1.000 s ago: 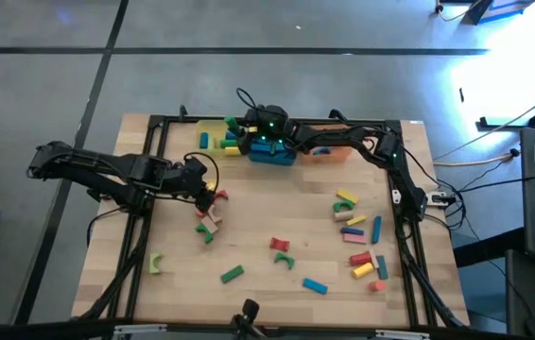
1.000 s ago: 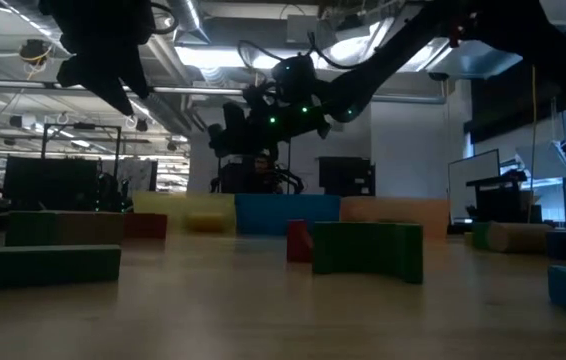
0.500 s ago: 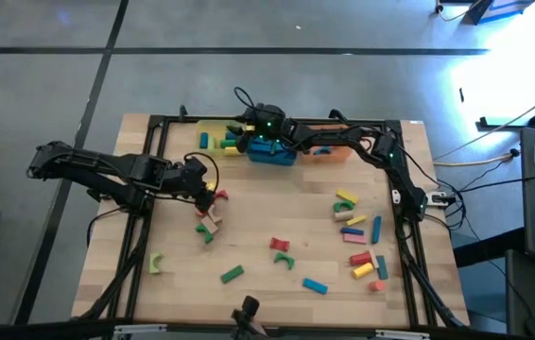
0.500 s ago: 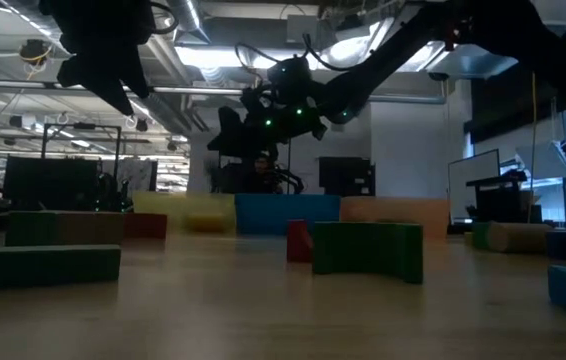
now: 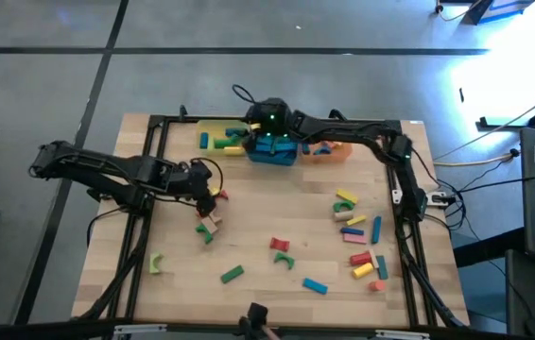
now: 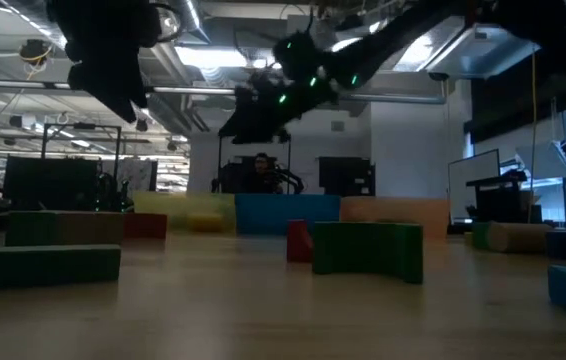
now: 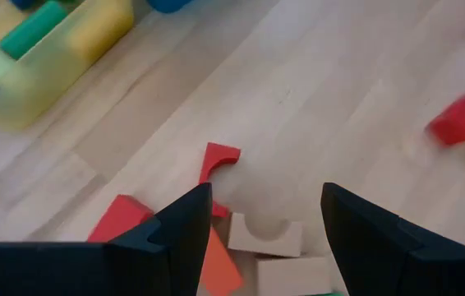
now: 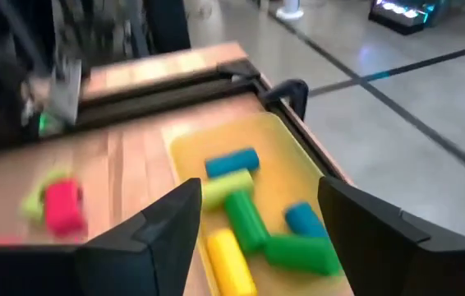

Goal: Sort blocks by size
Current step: Put the red arch block into the orange bin, then put the green arch into the orange bin

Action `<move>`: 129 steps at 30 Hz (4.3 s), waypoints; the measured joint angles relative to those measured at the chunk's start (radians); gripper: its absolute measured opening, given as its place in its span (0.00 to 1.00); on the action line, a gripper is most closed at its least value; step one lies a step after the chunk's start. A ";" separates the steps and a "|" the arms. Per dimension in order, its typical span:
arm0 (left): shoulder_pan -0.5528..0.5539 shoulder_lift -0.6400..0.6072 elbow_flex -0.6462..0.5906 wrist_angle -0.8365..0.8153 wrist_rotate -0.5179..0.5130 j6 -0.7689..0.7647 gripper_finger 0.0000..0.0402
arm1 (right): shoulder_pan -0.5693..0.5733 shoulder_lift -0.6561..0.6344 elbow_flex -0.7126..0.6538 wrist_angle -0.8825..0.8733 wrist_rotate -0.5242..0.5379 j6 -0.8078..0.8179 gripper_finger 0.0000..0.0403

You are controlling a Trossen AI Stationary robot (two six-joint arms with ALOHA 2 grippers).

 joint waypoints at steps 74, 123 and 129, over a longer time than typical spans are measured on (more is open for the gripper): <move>0.460 0.845 0.332 1.475 0.319 0.596 0.08 | 0.832 -0.894 -0.677 -1.298 0.393 0.682 0.60; 0.457 0.898 0.649 1.040 0.206 0.797 0.46 | 0.429 -0.857 -0.927 -0.874 0.266 0.002 0.53; 0.445 0.803 0.649 0.840 0.206 0.804 0.46 | 0.431 -0.815 -0.927 -0.872 0.245 -0.005 0.41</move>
